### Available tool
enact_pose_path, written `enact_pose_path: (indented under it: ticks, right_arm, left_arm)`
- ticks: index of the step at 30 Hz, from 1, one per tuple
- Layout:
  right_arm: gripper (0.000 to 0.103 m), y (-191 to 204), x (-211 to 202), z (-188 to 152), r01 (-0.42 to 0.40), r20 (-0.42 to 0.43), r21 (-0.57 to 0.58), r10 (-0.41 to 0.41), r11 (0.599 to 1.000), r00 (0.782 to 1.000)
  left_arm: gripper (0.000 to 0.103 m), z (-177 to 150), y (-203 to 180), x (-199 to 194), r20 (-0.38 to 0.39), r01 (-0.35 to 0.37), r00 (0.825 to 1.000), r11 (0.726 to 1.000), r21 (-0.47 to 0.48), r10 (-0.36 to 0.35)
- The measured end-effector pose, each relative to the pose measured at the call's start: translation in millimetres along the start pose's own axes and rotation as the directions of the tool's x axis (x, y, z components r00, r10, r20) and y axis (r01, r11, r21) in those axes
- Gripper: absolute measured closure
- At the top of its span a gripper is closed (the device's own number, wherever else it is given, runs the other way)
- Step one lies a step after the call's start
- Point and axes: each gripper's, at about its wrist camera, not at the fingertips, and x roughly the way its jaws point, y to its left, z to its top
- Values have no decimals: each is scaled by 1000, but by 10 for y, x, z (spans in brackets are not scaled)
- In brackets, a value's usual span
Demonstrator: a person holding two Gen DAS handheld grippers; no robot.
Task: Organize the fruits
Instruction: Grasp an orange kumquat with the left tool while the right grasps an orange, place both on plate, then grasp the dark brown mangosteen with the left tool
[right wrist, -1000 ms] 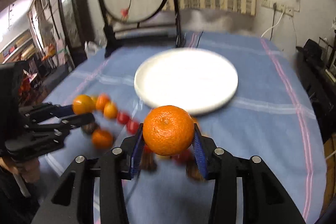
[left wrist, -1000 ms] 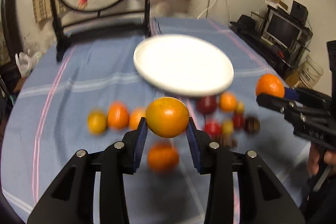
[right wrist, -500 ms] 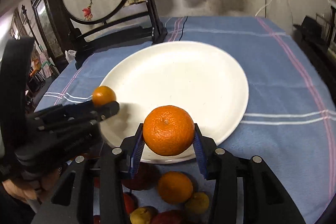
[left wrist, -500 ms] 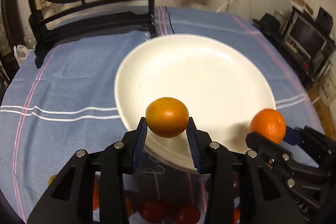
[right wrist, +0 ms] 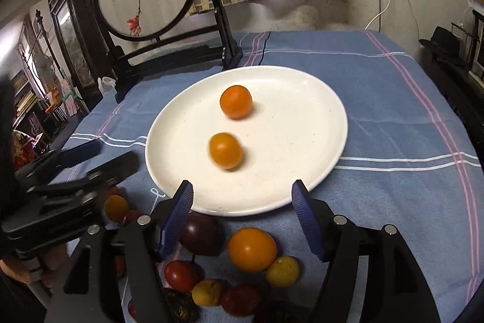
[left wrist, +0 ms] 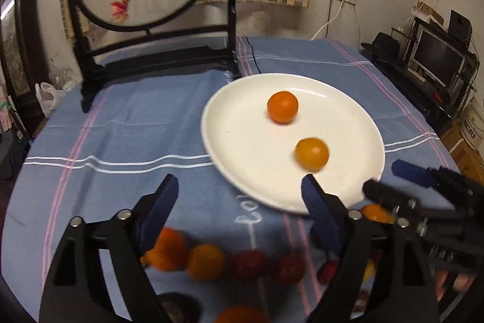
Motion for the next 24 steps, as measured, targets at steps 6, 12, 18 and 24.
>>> enact_pose_path:
  ticks: [6,12,18,24]
  right_arm:
    - [30,-9,-186,-160,0,20,-8,0,1000,1000]
    - [28,-40,-353,-489,-6,29,14,6,1000,1000]
    - [28,-107,-463,-684,-36,44,35,34,999,998]
    - [28,-84,-542,-694,-41,58,20,40,999,998]
  left_arm:
    - [18,-482,331,-286,-10,-26,1000,999,-42,25]
    - [18,-783,350,-413,-64,45,997,998,-51,-48]
    - [18,-968,254,-559,-74,60,995,998,-27,-62]
    - [22,-1115,233,-581,-111,68,992,998,-2,-68]
